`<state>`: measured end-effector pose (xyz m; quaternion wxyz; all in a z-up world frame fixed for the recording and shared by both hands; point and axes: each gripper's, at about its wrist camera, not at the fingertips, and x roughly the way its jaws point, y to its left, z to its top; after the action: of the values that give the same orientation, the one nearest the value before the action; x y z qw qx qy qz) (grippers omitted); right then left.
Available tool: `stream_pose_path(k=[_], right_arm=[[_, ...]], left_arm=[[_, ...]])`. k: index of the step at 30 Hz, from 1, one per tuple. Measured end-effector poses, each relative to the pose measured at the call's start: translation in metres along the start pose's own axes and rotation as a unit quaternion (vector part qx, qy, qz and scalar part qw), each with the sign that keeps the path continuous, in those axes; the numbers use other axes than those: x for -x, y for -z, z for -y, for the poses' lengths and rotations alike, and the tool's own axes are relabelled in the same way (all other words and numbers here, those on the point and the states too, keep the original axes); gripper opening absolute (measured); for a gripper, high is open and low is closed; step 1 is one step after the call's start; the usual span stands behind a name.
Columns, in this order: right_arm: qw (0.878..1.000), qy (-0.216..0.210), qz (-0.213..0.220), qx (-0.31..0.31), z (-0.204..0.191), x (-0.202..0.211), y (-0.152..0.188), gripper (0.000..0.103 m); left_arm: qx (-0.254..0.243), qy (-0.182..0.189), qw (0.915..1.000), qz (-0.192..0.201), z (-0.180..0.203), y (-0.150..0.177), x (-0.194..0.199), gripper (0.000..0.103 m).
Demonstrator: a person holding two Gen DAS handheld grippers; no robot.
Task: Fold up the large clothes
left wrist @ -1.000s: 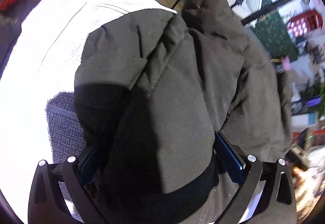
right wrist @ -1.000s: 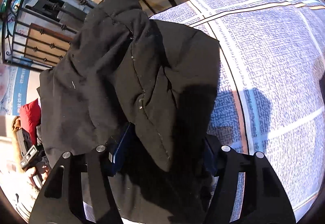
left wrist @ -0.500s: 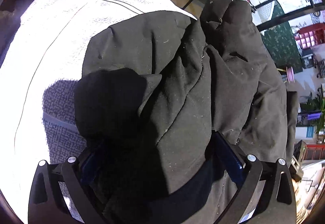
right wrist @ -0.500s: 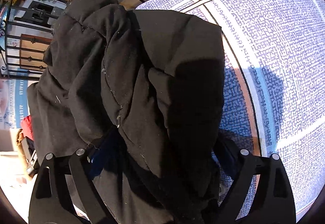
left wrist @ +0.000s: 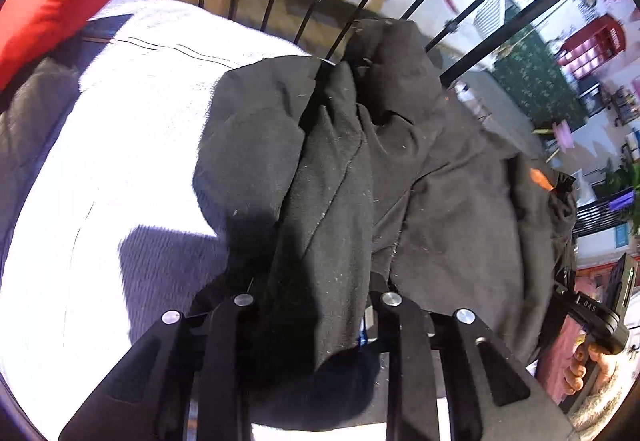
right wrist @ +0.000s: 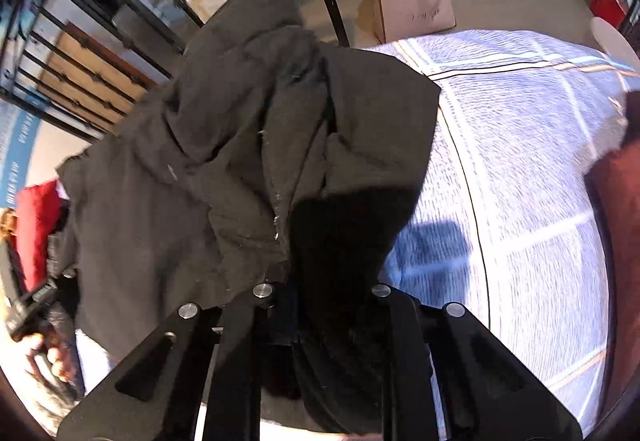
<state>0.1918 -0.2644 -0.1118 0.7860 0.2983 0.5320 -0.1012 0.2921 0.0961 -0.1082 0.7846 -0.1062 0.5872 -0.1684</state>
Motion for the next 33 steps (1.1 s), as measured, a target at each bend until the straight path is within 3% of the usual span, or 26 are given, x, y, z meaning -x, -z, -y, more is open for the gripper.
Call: stream_pose_path(k=[4,9,12,15,18,21,24,27,31,33], right_arm=[[0.999,-0.021,0.001,0.04,-0.008,0.055,0.05,0.015],[0.999,-0.02,-0.031,0.028,0.019,0.095,0.142,0.015],[0.999,-0.014,-0.043,0.015,0.038,0.1,0.174,0.015],[0.999,-0.024,-0.046,0.008,0.046,0.104,0.184,0.015],[0.998,-0.038,-0.024,0.032,0.04,0.115,0.169,0.014],[0.997,-0.057,0.017,0.051,0.043,0.143,0.149,0.014],[0.995,-0.062,0.066,0.046,0.062,0.18,0.128,0.014],[0.991,-0.059,0.117,0.02,0.106,0.228,0.117,0.014],[0.982,-0.027,0.186,-0.029,0.177,0.301,0.114,0.014],[0.973,-0.006,0.219,-0.078,0.229,0.342,0.124,0.014]], left_arm=[[0.022,0.037,0.999,0.012,-0.002,0.044,0.038,0.022],[0.029,0.022,0.9987,-0.034,-0.009,0.11,0.056,0.022],[0.03,0.013,0.9984,-0.045,-0.01,0.135,0.067,0.022],[-0.004,-0.014,0.9993,-0.034,0.01,0.136,0.076,0.021],[-0.047,-0.034,0.9983,-0.011,0.049,0.115,0.082,0.02],[-0.086,-0.031,0.9956,0.021,0.097,0.1,0.099,0.02],[-0.12,-0.005,0.9916,0.047,0.146,0.09,0.118,0.02],[-0.16,0.035,0.9853,0.05,0.204,0.081,0.124,0.019],[-0.24,0.095,0.965,0.05,0.308,0.081,0.113,0.019],[-0.286,0.137,0.9472,0.046,0.378,0.087,0.099,0.019]])
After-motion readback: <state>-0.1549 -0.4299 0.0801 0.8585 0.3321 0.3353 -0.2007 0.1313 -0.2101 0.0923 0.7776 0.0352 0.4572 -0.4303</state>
